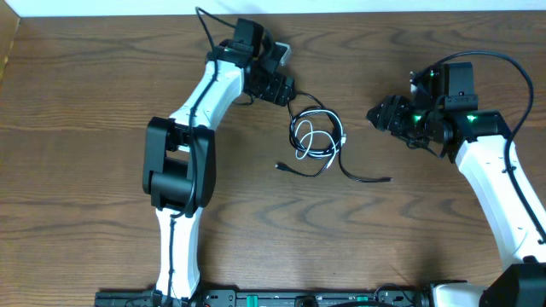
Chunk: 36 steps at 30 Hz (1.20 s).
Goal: Untangle cables
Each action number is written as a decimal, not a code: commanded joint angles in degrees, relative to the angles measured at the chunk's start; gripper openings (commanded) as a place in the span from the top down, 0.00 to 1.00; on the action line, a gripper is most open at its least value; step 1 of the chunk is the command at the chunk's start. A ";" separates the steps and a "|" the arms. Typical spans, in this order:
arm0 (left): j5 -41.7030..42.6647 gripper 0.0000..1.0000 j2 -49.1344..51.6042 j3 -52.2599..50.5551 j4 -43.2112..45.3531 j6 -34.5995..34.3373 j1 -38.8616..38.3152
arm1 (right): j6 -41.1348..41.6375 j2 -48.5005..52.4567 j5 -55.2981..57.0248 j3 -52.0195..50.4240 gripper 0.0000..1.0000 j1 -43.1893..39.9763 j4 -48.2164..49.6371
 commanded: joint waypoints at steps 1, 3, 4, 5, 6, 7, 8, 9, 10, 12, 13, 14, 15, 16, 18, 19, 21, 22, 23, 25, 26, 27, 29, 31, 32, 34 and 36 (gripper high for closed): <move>-6.43 0.23 0.70 0.13 0.48 3.76 -2.32 | -1.27 -0.17 0.92 0.07 0.39 -0.11 -0.09; -7.45 0.25 1.55 0.13 0.76 3.74 -3.39 | -1.27 -0.07 0.92 0.07 0.39 -0.13 -0.09; -8.00 0.25 1.97 0.13 0.98 3.74 -3.80 | -1.27 0.00 0.92 0.04 0.39 -0.11 -0.09; -9.68 0.26 2.69 0.13 1.20 3.72 -4.57 | -1.29 0.02 0.92 0.04 0.39 -0.07 -0.11; -11.34 0.26 3.23 0.13 1.20 3.69 -4.98 | -1.73 0.02 0.90 0.02 0.39 0.00 -0.13; -12.66 0.26 3.39 0.13 1.20 3.69 -5.33 | -2.14 0.02 0.92 0.02 0.39 0.11 -0.17; -13.79 0.26 3.63 0.13 1.20 3.69 -5.62 | -2.40 0.02 0.92 0.02 0.39 0.22 -0.22; -14.88 0.26 3.67 0.13 1.22 3.69 -5.88 | -2.82 0.02 0.92 0.02 0.38 0.22 -0.37; -15.43 0.26 3.74 0.13 1.29 3.72 -6.03 | -3.23 0.13 0.92 0.02 0.38 0.33 -0.37; -16.46 0.27 3.74 0.13 1.75 3.72 -6.34 | -3.82 0.26 1.11 0.02 0.37 0.42 -0.55; -17.14 0.28 3.78 0.13 2.01 3.72 -6.45 | -3.82 0.37 1.33 0.02 0.37 0.42 -0.63; -18.08 0.30 3.98 0.13 2.32 3.72 -6.56 | -3.85 0.50 1.31 0.02 0.37 0.42 -0.72; -19.06 0.32 4.11 0.13 2.45 3.69 -6.64 | -3.85 0.66 1.31 0.00 0.37 0.42 -0.83; -19.89 0.36 4.31 0.13 2.54 3.54 -6.64 | -3.85 0.90 1.33 0.00 0.37 0.48 -1.01; -21.51 0.41 4.94 0.13 2.71 2.78 -6.69 | -3.87 1.42 1.31 0.00 0.37 0.52 -1.31; -21.70 0.41 5.33 0.13 2.75 2.34 -6.69 | -4.17 1.79 1.29 0.00 0.37 0.52 -1.46; -21.70 0.43 6.29 0.13 2.67 2.21 -6.82 | -4.35 2.49 1.81 -0.02 0.37 0.59 -1.66; -21.70 0.45 6.71 0.13 2.54 2.21 -6.91 | -4.42 2.80 1.99 -0.02 0.37 0.61 -1.66; -21.70 0.49 6.99 0.13 2.47 2.21 -7.02 | -4.57 3.08 2.08 -0.04 0.37 0.61 -1.66; -21.70 0.61 7.15 0.09 2.49 2.21 -7.28 | -4.68 3.72 2.23 -0.04 0.37 0.61 -1.60; -21.70 0.68 7.15 0.09 2.58 2.16 -7.45 | -4.68 4.09 2.23 -0.04 0.37 0.61 -1.49; -21.73 0.73 7.02 0.09 2.86 2.05 -7.65 | -4.68 4.44 2.23 -0.02 0.36 0.61 -1.38; -22.73 0.87 6.80 0.13 3.52 0.57 -8.17 | -4.66 5.68 2.16 -0.04 0.36 0.76 -0.74; -23.93 0.92 6.45 0.15 3.61 -1.51 -8.59 | -4.66 6.73 2.14 -0.02 0.36 1.01 -0.52; -24.39 0.92 5.88 0.15 3.56 -3.28 -8.83 | -4.66 7.23 2.14 -0.04 0.36 1.18 -0.50; -24.33 0.93 4.20 0.15 3.04 -7.17 -9.18 | -4.66 8.09 1.64 -0.04 0.36 1.60 -0.24; -23.58 0.93 0.98 0.15 1.90 -11.43 -9.35 | -4.74 8.72 0.24 -0.04 0.37 2.03 0.44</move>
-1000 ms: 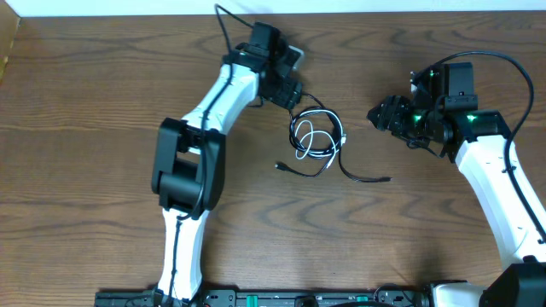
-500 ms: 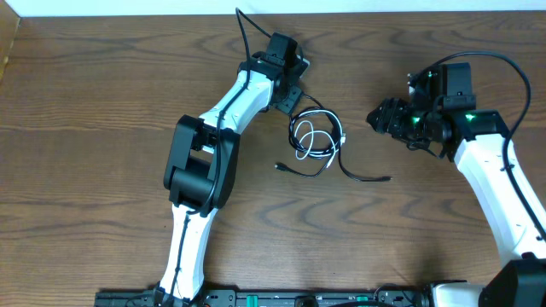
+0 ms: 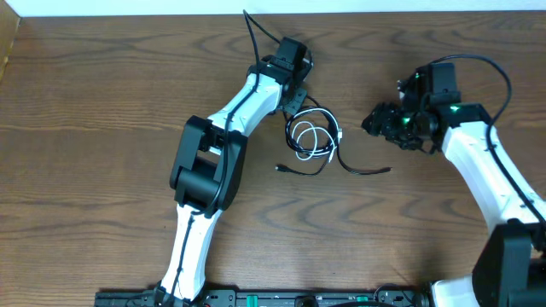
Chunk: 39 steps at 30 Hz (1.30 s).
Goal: Untangle cables
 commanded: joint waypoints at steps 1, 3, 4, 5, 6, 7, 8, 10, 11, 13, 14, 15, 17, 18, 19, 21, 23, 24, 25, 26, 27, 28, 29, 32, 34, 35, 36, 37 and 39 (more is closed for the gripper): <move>0.57 0.93 -5.18 0.11 -2.21 -9.75 -0.48 | -1.40 1.38 -2.32 -0.04 0.37 1.22 1.20; 6.25 0.93 -9.51 0.11 -4.24 -10.56 -0.48 | -3.52 1.46 -5.75 -0.04 0.37 1.60 3.08; 10.36 0.93 -11.93 0.11 -5.33 -10.56 -0.46 | -4.35 1.49 -7.43 -0.04 0.37 1.86 4.28; 13.57 0.93 -13.77 0.11 -6.14 -10.56 -0.48 | -4.48 1.49 -8.61 -0.04 0.37 2.14 5.35; 17.33 0.93 -16.00 0.11 -6.99 -10.58 -0.48 | -4.46 1.49 -9.33 -0.04 0.37 2.45 6.25; 20.33 0.93 -17.64 0.11 -7.58 -10.69 -0.48 | -4.37 1.53 -9.66 -0.04 0.37 2.82 7.30; 22.77 0.92 -19.23 0.11 -8.09 -10.75 -0.48 | -4.17 1.55 -9.86 -0.04 0.37 3.17 8.00; 27.36 0.93 -22.67 0.11 -8.98 -10.99 -0.48 | -2.51 1.70 -10.19 -0.04 0.36 3.67 9.27; 28.65 0.93 -24.17 0.11 -9.27 -11.32 -0.48 | -0.90 1.92 -10.40 -0.04 0.36 3.80 9.90; 30.08 0.93 -26.34 0.11 -9.62 -12.31 -0.48 | 0.76 2.34 -10.82 -0.04 0.37 3.89 11.13; 30.82 0.93 -27.30 0.11 -9.77 -12.48 -0.48 | 1.31 2.56 -10.97 -0.04 0.37 3.89 11.63; 31.47 0.93 -28.06 0.11 -9.79 -12.68 -0.48 | 2.10 2.84 -11.10 -0.04 0.38 3.89 12.17; 32.15 0.93 -29.22 0.11 -9.81 -13.77 -0.48 | 3.02 3.52 -12.02 -0.04 0.38 3.89 13.49; 32.72 0.93 -29.75 0.11 -9.79 -13.97 -0.48 | 3.54 3.82 -12.72 -0.04 0.38 3.89 14.29; 32.81 0.92 -30.08 0.11 -9.79 -14.05 -0.48 | 3.72 3.98 -13.33 -0.04 0.38 3.89 14.91; 32.74 0.93 -30.71 0.11 -9.75 -14.16 -0.48 | 3.72 4.24 -15.54 -0.04 0.38 3.89 16.70; 32.70 0.93 -30.93 0.11 -9.66 -14.47 -0.46 | 3.72 4.26 -18.86 -0.04 0.38 3.89 18.80; 32.68 0.93 -30.95 0.11 -9.62 -14.95 -0.37 | 3.72 4.26 -20.55 -0.02 0.38 3.89 19.78; 32.50 0.93 -30.95 0.11 -9.55 -15.52 -0.35 | 4.15 4.26 -22.80 -0.04 0.38 3.82 21.07; 31.82 0.93 -30.95 0.11 -9.49 -16.33 -0.37 | 5.66 4.26 -24.85 -0.04 0.38 3.69 22.27; 31.61 0.93 -30.95 0.11 -9.49 -16.35 -0.37 | 6.80 4.26 -25.99 -0.04 0.38 3.56 23.04; 31.41 0.92 -30.95 0.11 -9.44 -16.55 -0.37 | 8.20 4.26 -27.34 -0.04 0.38 3.43 23.96; 31.43 0.92 -30.95 0.11 -9.40 -16.55 -0.37 | 9.97 4.26 -28.44 -0.02 0.38 3.26 24.90; 31.43 0.93 -30.93 0.11 -9.40 -17.51 -0.44 | 15.61 4.26 -31.41 -0.04 0.38 3.19 27.69; 31.43 0.93 -30.93 0.11 -9.40 -17.59 -0.50 | 17.73 4.26 -32.17 -0.02 0.39 3.23 28.41; 31.45 0.93 -30.93 0.11 -9.40 -17.86 -0.55 | 18.58 4.26 -32.28 -0.02 0.39 3.23 28.59; 31.45 0.93 -30.93 0.11 -9.40 -18.67 -0.52 | 19.52 4.26 -32.22 -0.04 0.39 3.21 28.81; 31.45 0.92 -30.93 0.11 -9.40 -19.43 -0.55 | 20.35 4.26 -32.20 -0.04 0.39 3.23 29.24; 31.47 0.93 -30.93 0.11 -9.35 -20.44 -0.55 | 22.36 4.31 -31.98 -0.04 0.39 3.21 30.62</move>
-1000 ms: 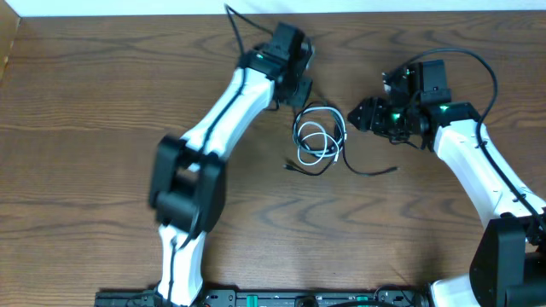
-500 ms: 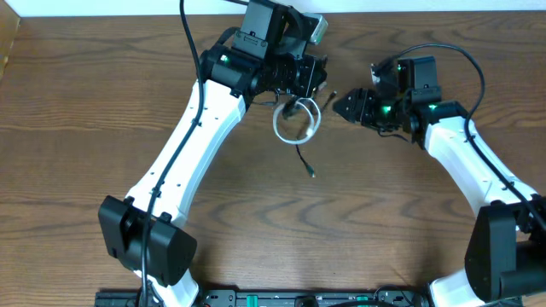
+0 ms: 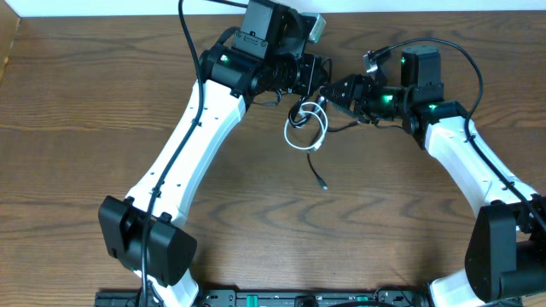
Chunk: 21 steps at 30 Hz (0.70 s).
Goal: Untangle cables
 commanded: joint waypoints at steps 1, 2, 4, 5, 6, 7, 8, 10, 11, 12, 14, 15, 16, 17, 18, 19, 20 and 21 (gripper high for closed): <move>0.57 0.93 -1.22 0.46 0.26 -2.51 -0.04 | 7.02 0.07 -1.95 0.00 0.39 -0.42 2.45; 0.55 0.92 -1.22 0.46 0.26 -2.49 -0.17 | 8.70 0.07 -1.51 0.00 0.38 -0.33 3.74; 0.55 0.92 -1.22 0.46 0.24 -2.47 -0.31 | 11.47 0.11 -0.28 0.00 0.38 0.07 5.07; 0.55 0.93 -1.22 0.46 0.24 -2.47 -0.31 | 12.57 0.13 0.55 0.00 0.38 0.42 5.46; 0.55 0.93 -1.22 0.46 0.24 -2.47 -0.31 | 13.51 0.20 1.51 0.00 0.38 0.79 5.68; 0.55 0.92 -1.22 0.46 0.26 -2.47 -0.28 | 14.60 0.31 2.62 0.02 0.38 1.29 6.01; 0.55 0.92 -1.22 0.46 0.26 -2.47 -0.28 | 15.37 0.37 3.43 0.00 0.37 1.77 6.32; 0.55 0.93 -1.22 0.46 0.26 -2.47 -0.31 | 16.96 0.63 5.64 0.00 0.37 2.84 6.75; 0.55 0.93 -1.22 0.46 0.26 -2.47 -0.31 | 17.38 0.74 6.67 0.00 0.36 3.28 6.88; 0.55 0.92 -1.22 0.46 0.26 -2.47 -0.33 | 17.75 0.96 7.78 0.02 0.35 3.69 6.95; 0.57 0.93 -1.22 0.46 0.24 -2.47 -0.35 | 19.10 1.57 9.66 0.00 0.32 4.52 7.26; 0.57 0.93 -1.22 0.46 0.24 -2.49 -0.35 | 19.30 2.05 10.29 0.00 0.31 4.92 7.52; 0.57 0.93 -1.22 0.46 0.24 -2.49 -0.35 | 20.09 2.73 10.93 0.02 0.31 5.44 8.02; 0.59 0.92 -1.22 0.46 0.24 -2.49 -0.35 | 20.55 3.45 11.34 0.02 0.31 5.84 8.31; 0.57 0.93 -1.22 0.46 0.26 -2.49 -0.35 | 21.03 4.13 11.69 0.02 0.31 6.23 8.57; 0.59 0.92 -1.22 0.46 0.26 -2.49 -0.35 | 21.64 5.18 12.09 0.02 0.31 6.67 8.70; 0.59 0.92 -1.22 0.46 0.28 -2.49 -0.35 | 21.59 6.08 12.22 0.00 0.33 6.93 8.90; 0.57 0.92 -1.22 0.46 0.37 -2.49 -0.33 | 21.59 7.32 12.20 0.02 0.36 7.13 9.11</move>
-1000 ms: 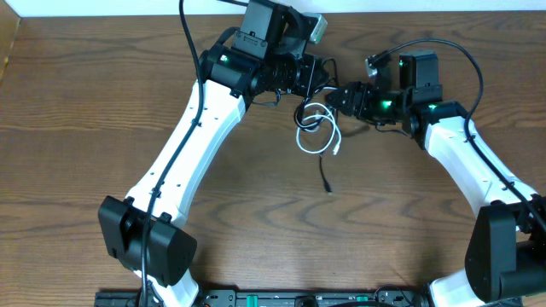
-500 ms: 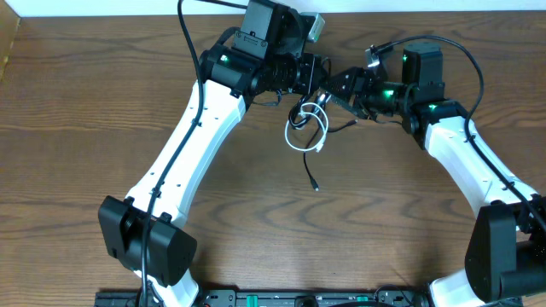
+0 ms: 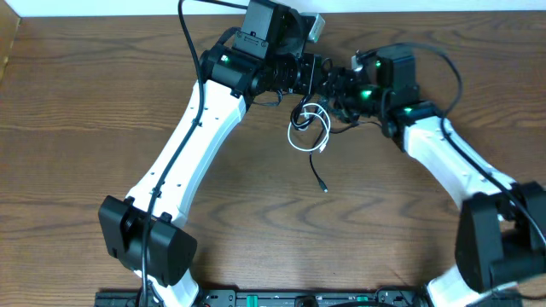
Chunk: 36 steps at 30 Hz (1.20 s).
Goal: Untangle cables
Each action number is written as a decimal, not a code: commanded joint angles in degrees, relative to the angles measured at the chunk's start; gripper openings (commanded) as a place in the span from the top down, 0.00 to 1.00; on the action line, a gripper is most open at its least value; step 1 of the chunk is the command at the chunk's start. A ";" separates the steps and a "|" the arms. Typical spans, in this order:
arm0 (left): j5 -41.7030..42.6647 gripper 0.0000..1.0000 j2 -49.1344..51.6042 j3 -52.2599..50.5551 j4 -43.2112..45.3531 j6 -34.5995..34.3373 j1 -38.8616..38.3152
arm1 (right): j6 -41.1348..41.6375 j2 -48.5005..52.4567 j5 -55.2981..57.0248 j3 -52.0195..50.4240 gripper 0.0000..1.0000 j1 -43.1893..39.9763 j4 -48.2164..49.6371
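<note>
A tangle of cables hangs above the table at the back centre. It consists of a white cable (image 3: 305, 130) coiled in loops and a black cable (image 3: 327, 136), whose plug end (image 3: 323, 185) dangles lowest. My left gripper (image 3: 312, 78) is shut on the top of the bundle. My right gripper (image 3: 339, 85) sits close against it from the right, at the top of the cables. Its fingers are dark and crowded together with the left gripper's. Whether they grip a cable cannot be made out.
The wooden table (image 3: 102, 153) lies below the hanging cables. The white back edge (image 3: 478, 7) runs just behind both grippers. Each arm's own black lead arcs over its wrist.
My right gripper has moved left and now sits right beside the left gripper at the top of the bundle. The left gripper and the hanging cables are nearly unchanged.
At first the cables lay coiled on the table, with my left gripper just behind them and my right gripper off to the right. My left gripper then stood at the coil's top edge. Later it held the bundle raised, and the right gripper came in close beside it.
</note>
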 commanded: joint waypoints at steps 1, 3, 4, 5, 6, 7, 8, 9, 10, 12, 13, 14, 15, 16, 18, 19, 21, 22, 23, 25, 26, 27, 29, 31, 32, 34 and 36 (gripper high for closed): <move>0.59 0.93 -1.25 0.46 0.52 -0.72 -0.17 | 2.16 4.33 2.47 0.00 0.43 1.09 0.13; 0.61 0.93 -1.49 0.46 1.40 -0.74 -0.17 | 1.68 6.58 2.47 0.02 0.57 1.09 -0.46; 0.68 0.93 -1.70 0.46 2.14 -0.72 -0.13 | 1.40 7.78 2.45 0.00 0.65 0.98 -1.09; 0.76 0.93 -2.14 0.46 3.02 -0.72 -0.11 | 0.57 8.70 2.45 0.00 0.75 0.92 -1.68; 0.76 0.93 -2.60 0.46 3.74 -0.72 -0.11 | -0.48 9.51 2.45 0.02 0.83 0.83 -2.23; 0.74 0.92 -3.26 0.46 4.81 -0.72 0.00 | -2.08 10.21 2.45 0.00 0.89 0.63 -2.97; 0.72 0.92 -3.91 0.46 5.73 -0.72 0.11 | -3.10 10.78 2.47 0.00 0.92 0.50 -3.72; 0.63 0.92 -4.72 0.46 6.84 -0.72 0.33 | -4.39 11.17 2.47 0.00 0.93 0.28 -4.63; 0.42 0.93 -5.55 0.46 7.85 -0.72 0.66 | -5.84 11.52 2.47 0.00 0.94 0.11 -5.20; 0.26 0.93 -7.13 0.46 9.25 -0.72 1.49 | -9.11 11.61 2.86 0.02 0.95 -0.46 -7.32; 0.28 0.93 -8.22 0.46 9.94 -0.72 2.25 | -10.93 11.61 3.80 0.02 0.95 -0.72 -9.25; 0.26 0.92 -9.01 0.46 10.23 -0.72 2.80 | -11.78 11.58 4.26 0.00 0.95 -0.85 -10.25; 0.28 0.93 -9.90 0.46 10.45 -0.72 3.50 | -12.85 11.58 5.03 0.00 0.95 -0.96 -11.67; 0.28 0.93 -10.78 0.46 10.60 -0.74 4.20 | -13.66 11.61 6.38 0.00 0.95 -1.03 -13.38; 0.28 0.92 -12.68 0.46 10.56 -0.72 5.84 | -14.91 11.63 9.35 0.00 0.94 -1.20 -16.13; 0.28 0.92 -13.60 0.46 10.43 -0.72 6.73 | -15.56 11.63 10.03 0.00 0.93 -1.31 -16.90; 0.31 0.92 -15.17 0.46 9.79 -0.72 8.39 | -17.66 11.63 10.43 0.00 0.93 -1.77 -17.99; 0.31 0.92 -15.69 0.46 9.18 -0.72 9.07 | -18.88 11.63 10.40 0.00 0.93 -1.99 -18.43; 0.31 0.92 -15.93 0.46 8.50 -0.70 9.44 | -19.78 11.61 10.40 0.00 0.93 -2.10 -18.80; 0.31 0.92 -15.80 0.44 6.08 -0.66 9.70 | -22.58 11.61 10.43 0.00 0.93 -2.21 -19.67; 0.35 0.92 -15.32 0.44 4.87 -0.44 9.68 | -24.26 11.61 10.43 0.02 0.93 -2.21 -19.98; 0.33 0.92 -14.75 0.44 3.54 -0.37 9.44 | -25.59 11.61 10.43 0.02 0.93 -2.19 -20.17; 0.33 0.92 -12.87 0.44 0.72 1.27 8.79 | -28.09 11.54 10.40 0.02 0.94 -2.03 -20.61; 0.35 0.87 -10.14 0.44 -1.68 2.38 8.24 | -30.64 11.37 10.36 0.02 0.99 -2.01 -21.59; 0.52 0.85 -8.70 0.44 -2.45 2.38 8.09 | -31.80 11.23 10.38 0.02 0.99 -2.03 -22.21; 2.58 0.79 -5.60 0.44 -3.41 2.40 7.96 | -35.82 10.69 10.36 0.02 0.99 -2.03 -24.24; 8.07 0.69 -1.42 0.44 -3.63 3.96 7.96 | -42.18 9.57 10.40 0.02 0.99 -2.10 -26.93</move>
